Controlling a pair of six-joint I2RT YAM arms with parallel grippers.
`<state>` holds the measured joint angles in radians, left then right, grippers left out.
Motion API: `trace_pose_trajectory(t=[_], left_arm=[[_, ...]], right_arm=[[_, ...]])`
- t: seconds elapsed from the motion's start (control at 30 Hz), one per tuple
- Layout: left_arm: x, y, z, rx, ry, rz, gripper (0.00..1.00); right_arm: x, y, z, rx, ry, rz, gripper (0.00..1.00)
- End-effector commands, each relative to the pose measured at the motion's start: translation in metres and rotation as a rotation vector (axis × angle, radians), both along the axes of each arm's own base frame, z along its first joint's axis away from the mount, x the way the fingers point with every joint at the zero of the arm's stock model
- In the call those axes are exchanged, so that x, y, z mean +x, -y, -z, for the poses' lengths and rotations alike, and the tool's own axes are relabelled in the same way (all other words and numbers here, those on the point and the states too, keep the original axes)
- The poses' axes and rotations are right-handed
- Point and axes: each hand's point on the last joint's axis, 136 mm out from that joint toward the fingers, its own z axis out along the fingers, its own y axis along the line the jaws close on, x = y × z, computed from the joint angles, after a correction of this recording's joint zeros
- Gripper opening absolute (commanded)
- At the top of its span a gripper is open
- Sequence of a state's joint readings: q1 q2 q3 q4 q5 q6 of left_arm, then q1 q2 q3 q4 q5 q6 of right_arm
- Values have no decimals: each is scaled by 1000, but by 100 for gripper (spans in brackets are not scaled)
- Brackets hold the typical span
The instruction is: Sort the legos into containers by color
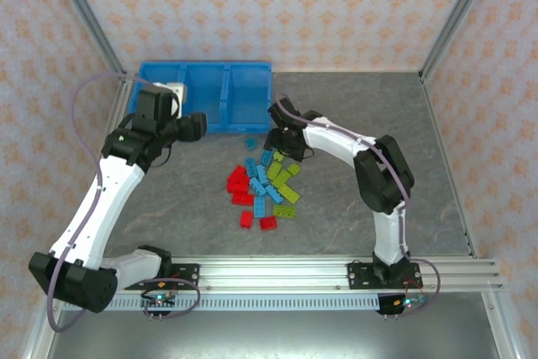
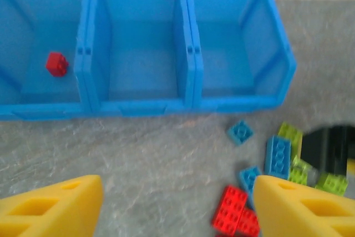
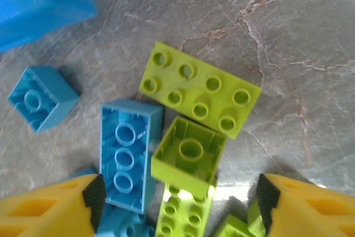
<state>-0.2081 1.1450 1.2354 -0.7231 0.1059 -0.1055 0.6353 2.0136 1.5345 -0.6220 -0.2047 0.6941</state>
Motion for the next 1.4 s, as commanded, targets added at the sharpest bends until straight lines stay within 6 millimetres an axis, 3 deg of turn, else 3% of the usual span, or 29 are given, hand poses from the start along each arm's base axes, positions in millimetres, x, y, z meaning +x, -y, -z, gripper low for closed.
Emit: trace_pose_trajectory(t=[0.0,0.3,0.5,0.67,0.83,0.97,1.1,1.27,1.37], left_arm=[[-12,8,9,44,5,107,80],[-8,-5,33,115,-51,66,85],[-9,-11,36,144,-43,41,87],[-9,-16,39,165,-45,22,87],[-8,-29,38,211,-36,-35,87],[-8,-36,38,236,-35,-66,87],[-8,-36,42,237,-35,-65,87],[-6,-32,46,222,-24,-48,89],[-6,-29,50,219,-31,-26,92]], right_arm=[[1,4,11,-45,-50,80,70],[-4,6,28,-43,-85,130,52],[-5,11,25,-50,-75,139,40],[-3,14,-7,-32,-4,128,35],[6,16,-81,-6,230,70,28],[21,-2,-134,-3,464,-65,27],[50,-26,-158,-49,622,-212,26],[91,-66,-146,-130,679,-389,30],[117,-81,-123,-199,661,-417,30]])
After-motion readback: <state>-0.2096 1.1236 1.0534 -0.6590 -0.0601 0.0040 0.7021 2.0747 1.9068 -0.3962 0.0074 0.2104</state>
